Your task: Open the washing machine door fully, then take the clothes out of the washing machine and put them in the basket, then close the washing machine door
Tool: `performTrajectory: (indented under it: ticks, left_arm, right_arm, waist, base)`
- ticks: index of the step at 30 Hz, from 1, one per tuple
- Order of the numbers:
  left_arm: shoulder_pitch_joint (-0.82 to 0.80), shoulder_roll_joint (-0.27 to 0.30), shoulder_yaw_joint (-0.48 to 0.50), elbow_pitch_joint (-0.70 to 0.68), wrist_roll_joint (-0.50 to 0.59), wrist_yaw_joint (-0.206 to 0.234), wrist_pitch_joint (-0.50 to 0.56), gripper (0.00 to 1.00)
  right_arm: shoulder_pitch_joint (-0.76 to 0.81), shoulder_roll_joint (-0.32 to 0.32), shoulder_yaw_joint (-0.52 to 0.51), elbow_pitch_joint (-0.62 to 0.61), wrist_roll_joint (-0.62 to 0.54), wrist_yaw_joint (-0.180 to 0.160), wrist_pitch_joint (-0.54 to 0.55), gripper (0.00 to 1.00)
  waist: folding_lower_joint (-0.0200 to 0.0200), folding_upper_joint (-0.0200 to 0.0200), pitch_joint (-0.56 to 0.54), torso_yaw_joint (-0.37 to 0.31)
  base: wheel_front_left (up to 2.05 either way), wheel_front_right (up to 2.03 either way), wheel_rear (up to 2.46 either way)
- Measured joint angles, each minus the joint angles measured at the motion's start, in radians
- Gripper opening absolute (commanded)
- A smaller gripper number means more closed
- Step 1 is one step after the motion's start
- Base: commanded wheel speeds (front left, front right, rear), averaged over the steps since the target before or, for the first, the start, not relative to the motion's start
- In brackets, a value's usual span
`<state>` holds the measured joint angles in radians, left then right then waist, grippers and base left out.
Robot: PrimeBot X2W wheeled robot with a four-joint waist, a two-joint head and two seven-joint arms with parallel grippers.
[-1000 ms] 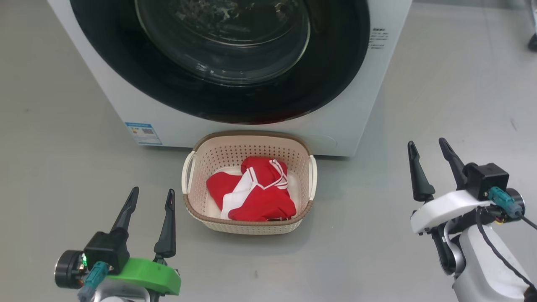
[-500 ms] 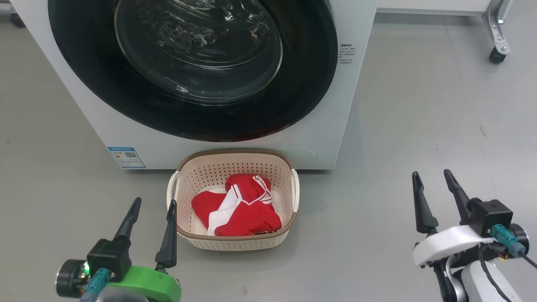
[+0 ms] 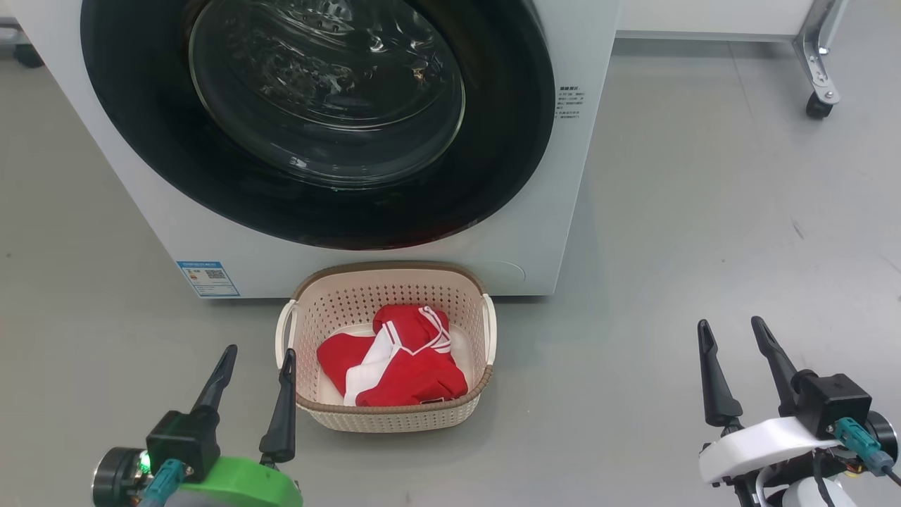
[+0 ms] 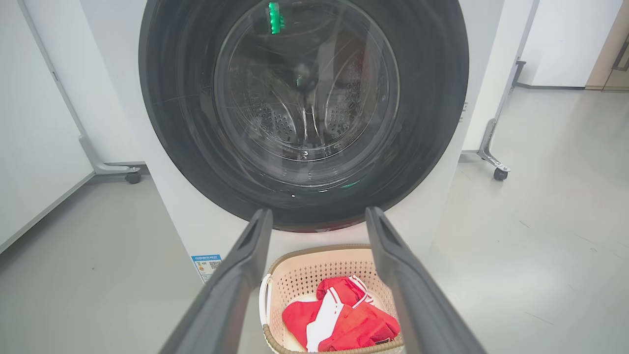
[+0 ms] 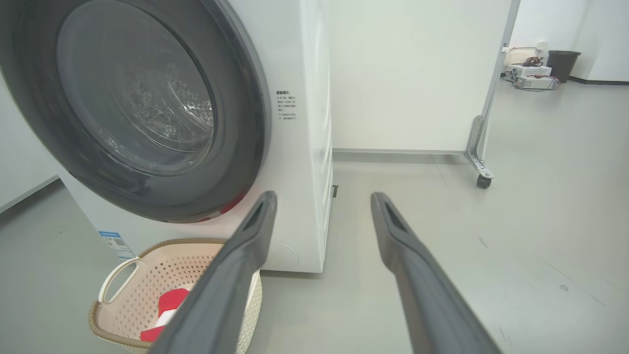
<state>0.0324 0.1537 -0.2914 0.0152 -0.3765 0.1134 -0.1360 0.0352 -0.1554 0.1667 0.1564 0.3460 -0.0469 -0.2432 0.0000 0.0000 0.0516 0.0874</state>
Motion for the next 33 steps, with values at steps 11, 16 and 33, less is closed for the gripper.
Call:
performTrajectory:
  ticks: [11,16,33]
  left_arm:
    - [0.011,0.001,0.001,-0.020,0.002,0.000,0.012,1.00]
    - [0.013,0.002,0.001,-0.028,0.008,0.000,0.013,1.00]
    - [0.014,0.002,0.007,-0.050,0.026,0.000,0.026,1.00]
  right_arm:
    - [0.043,-0.003,-0.002,-0.073,0.000,-0.011,0.020,1.00]
    - [0.060,-0.006,-0.004,-0.103,0.000,-0.019,0.032,1.00]
    - [0.087,-0.013,-0.010,-0.175,-0.001,-0.035,0.057,1.00]
  waist:
    - [0.0000,0.0000,-0.007,-0.002]
    - [0.0000,0.0000,-0.002,-0.002]
    - [0.0000,0.0000,0.013,0.002]
  base:
    - [0.00,0.00,0.00]
    - [0.00,0.00,0.00]
    - [0.00,0.00,0.00]
